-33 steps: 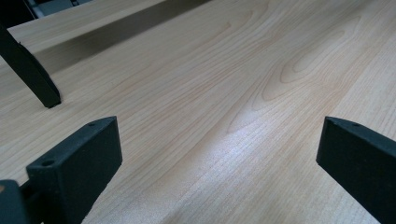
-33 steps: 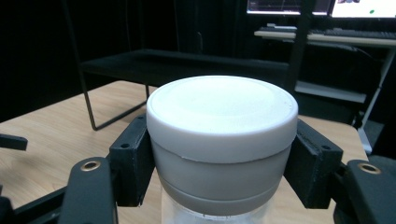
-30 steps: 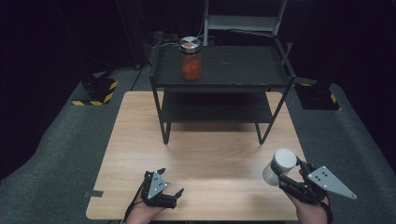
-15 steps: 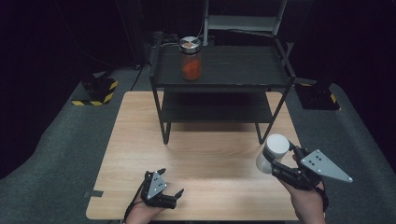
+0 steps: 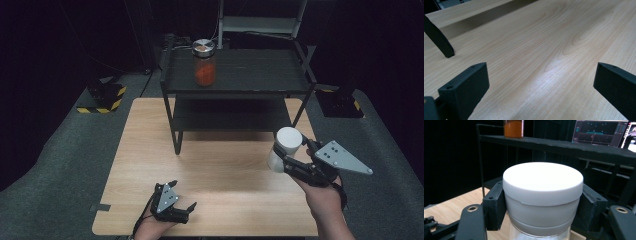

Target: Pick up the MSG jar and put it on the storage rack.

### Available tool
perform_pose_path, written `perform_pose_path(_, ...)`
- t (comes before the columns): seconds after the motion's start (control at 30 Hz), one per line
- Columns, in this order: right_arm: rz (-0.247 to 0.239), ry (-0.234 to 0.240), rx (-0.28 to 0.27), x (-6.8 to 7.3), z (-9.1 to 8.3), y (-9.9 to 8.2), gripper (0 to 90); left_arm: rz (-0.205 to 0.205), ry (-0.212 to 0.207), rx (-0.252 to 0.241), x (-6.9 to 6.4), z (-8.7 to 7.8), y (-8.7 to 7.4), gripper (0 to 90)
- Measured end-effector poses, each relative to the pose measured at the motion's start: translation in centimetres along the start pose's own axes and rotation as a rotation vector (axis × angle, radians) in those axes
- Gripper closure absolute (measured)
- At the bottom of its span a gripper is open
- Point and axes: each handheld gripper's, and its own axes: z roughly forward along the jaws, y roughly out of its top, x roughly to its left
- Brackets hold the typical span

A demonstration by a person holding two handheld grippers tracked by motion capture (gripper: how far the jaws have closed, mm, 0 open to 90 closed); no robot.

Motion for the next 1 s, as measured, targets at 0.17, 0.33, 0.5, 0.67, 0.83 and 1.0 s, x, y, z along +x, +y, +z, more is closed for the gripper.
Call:
perform_pose_path(0.17, -0.007, 0.003, -0.001, 0.0, 0.7, 0.9, 34.0, 0.002, -0.001, 0.0, 0.0, 0.0, 0.0, 0.4)
perform_pose_path(0.33, -0.006, 0.012, 0.0, -0.2, 1.5, 2.0, 34.0, 0.0, -0.003, -0.001, 0.1, 0.0, 0.0, 0.4)
perform_pose_path(0.5, -0.015, 0.01, 0.0, -0.3, 2.4, 3.2, 34.0, 0.0, -0.004, -0.002, 0.1, 0.0, 0.0, 0.4)
perform_pose_path(0.67, -0.004, 0.009, -0.008, -0.6, 3.4, 4.3, 34.0, -0.001, -0.006, -0.002, 0.1, 0.0, 0.0, 0.4)
perform_pose_path(0.83, -0.005, 0.003, -0.017, -0.9, 4.2, 5.4, 34.0, -0.003, -0.009, -0.005, 0.2, 0.0, -0.1, 0.4)
perform_pose_path(1.0, 0.015, 0.0, -0.029, -1.6, 4.8, 6.6, 34.0, -0.004, -0.012, -0.009, 0.2, -0.1, -0.2, 0.4)
